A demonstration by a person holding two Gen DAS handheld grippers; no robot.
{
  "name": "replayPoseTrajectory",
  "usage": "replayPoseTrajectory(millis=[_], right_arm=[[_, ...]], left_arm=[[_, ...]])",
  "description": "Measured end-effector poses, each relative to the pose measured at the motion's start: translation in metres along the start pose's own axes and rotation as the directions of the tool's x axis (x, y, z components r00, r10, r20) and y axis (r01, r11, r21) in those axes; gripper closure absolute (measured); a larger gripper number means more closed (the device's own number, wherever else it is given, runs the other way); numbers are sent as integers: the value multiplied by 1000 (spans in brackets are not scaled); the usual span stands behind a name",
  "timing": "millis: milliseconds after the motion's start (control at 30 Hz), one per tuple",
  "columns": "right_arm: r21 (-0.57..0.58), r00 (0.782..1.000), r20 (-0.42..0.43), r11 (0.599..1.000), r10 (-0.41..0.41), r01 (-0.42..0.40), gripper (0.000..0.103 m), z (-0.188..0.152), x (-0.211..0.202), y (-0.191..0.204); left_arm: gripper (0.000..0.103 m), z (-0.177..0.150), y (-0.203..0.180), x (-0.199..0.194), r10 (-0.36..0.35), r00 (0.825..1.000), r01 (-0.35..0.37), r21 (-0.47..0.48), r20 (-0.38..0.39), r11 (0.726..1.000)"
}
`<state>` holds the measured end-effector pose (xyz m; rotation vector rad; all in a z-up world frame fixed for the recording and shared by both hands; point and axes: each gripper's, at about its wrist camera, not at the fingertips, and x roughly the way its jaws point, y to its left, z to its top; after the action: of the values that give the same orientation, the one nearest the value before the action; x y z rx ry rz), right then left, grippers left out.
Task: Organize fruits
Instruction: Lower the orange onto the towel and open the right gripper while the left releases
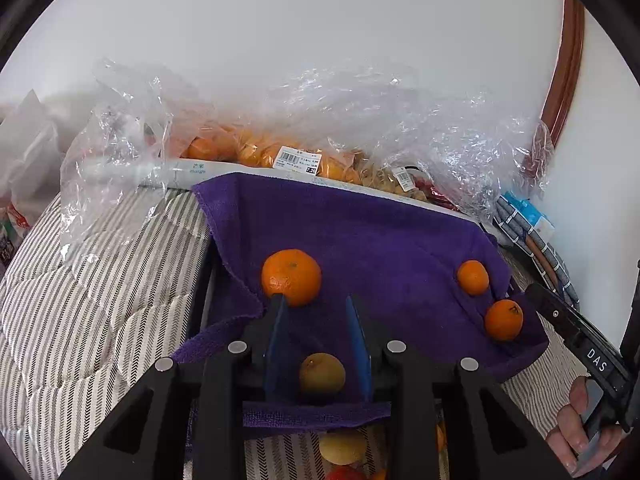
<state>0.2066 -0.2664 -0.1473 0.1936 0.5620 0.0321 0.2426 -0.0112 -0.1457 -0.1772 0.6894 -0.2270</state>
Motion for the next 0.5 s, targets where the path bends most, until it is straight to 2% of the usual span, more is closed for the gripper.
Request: replayPoseTrajectory(millis=[233,300,500], right_arm=[[12,1000,8,1000,19,-19,46,1,-27,13],[4,999,-19,999,44,-44,46,-6,-36,19],[-69,998,-57,997,25,-29,46,-37,-68,36]], left_arm=[[74,-2,6,-2,15,1000,-14,-30,12,999],[74,-4,6,-6,15,1000,-14,-42,14,999],[74,-22,12,-34,42,998,-39,-46,48,998]])
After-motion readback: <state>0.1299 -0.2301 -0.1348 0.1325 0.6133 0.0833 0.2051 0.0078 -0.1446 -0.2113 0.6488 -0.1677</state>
